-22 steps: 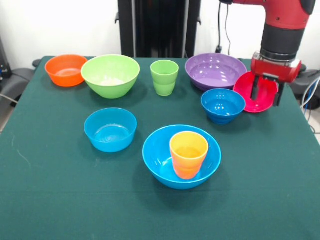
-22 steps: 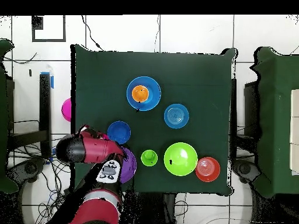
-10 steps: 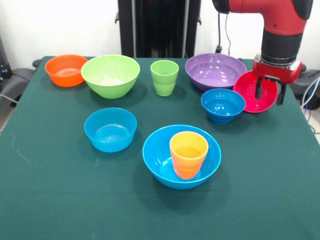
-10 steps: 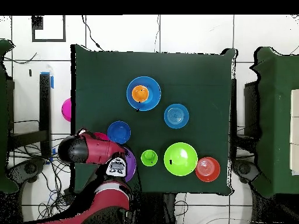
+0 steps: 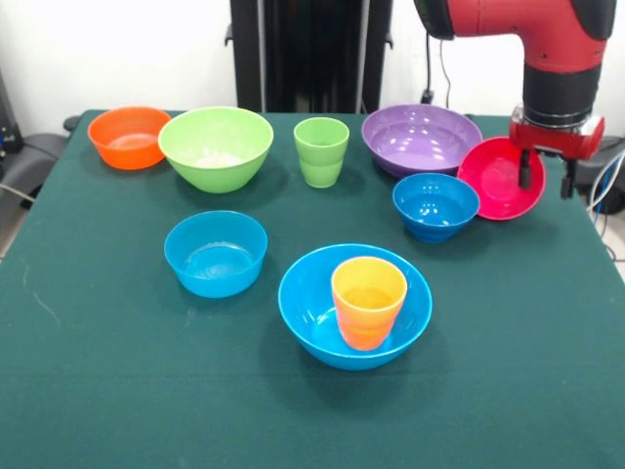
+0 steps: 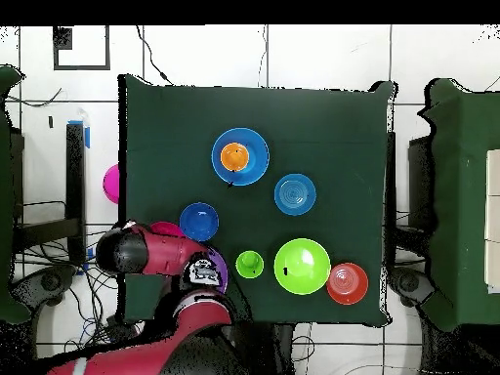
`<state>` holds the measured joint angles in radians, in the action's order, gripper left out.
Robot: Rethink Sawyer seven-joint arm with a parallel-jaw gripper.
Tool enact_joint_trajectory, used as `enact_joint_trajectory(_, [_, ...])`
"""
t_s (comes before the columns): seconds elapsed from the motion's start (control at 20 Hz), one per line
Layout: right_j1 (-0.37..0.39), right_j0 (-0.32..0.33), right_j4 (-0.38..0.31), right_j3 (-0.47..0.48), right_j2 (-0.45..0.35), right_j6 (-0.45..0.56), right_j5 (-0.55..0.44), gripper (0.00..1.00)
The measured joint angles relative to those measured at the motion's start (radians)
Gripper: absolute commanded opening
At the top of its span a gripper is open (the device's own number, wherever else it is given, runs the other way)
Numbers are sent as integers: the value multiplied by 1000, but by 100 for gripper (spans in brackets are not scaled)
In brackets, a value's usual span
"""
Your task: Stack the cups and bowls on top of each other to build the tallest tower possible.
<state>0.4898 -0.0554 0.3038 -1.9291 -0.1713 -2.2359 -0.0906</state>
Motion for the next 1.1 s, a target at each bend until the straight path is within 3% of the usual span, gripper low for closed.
enact_joint_trajectory(0.3, [-36,106,-51,-6,-115,0,-1,100])
enact_joint_trajectory(0.35, [-38,117,-59,-6,-127,0,-1,0])
enact_joint_trajectory(1.1, [-38,158,-192,11,-159,0,0,0])
